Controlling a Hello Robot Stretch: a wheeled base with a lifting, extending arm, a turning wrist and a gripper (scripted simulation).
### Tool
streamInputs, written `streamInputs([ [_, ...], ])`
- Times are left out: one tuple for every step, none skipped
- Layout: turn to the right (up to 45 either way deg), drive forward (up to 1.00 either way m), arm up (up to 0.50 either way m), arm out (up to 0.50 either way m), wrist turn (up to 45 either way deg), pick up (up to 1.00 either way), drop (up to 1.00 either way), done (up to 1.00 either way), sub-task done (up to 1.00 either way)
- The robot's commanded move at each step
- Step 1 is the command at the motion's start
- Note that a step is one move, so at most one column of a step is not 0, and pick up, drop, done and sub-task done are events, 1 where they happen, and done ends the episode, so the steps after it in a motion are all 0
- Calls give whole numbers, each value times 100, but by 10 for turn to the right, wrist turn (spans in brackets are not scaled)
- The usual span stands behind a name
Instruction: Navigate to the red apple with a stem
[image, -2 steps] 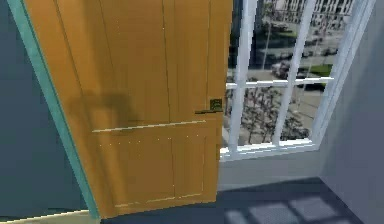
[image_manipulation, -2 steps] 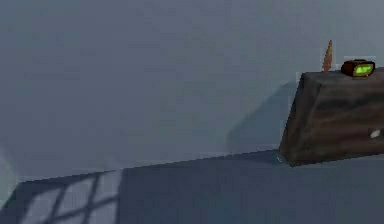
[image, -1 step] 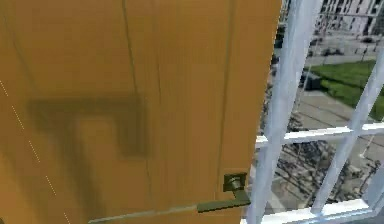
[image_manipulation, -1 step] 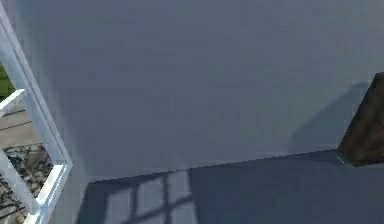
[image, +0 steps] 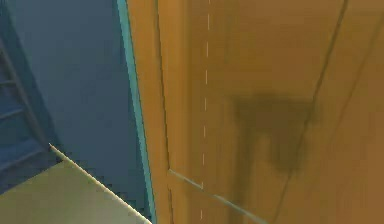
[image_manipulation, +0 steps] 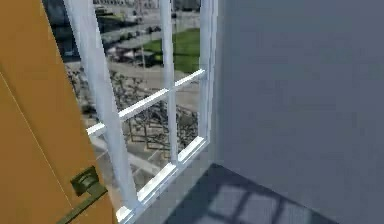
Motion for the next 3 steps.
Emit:
streamInputs([
  [-270, 0, 0, 0, 0, 0, 0, 0, 0],
  [0, 30, 0, 0, 0, 0, 0, 0, 0],
  [-240, 0, 0, 0, 0, 0, 0, 0, 0],
])
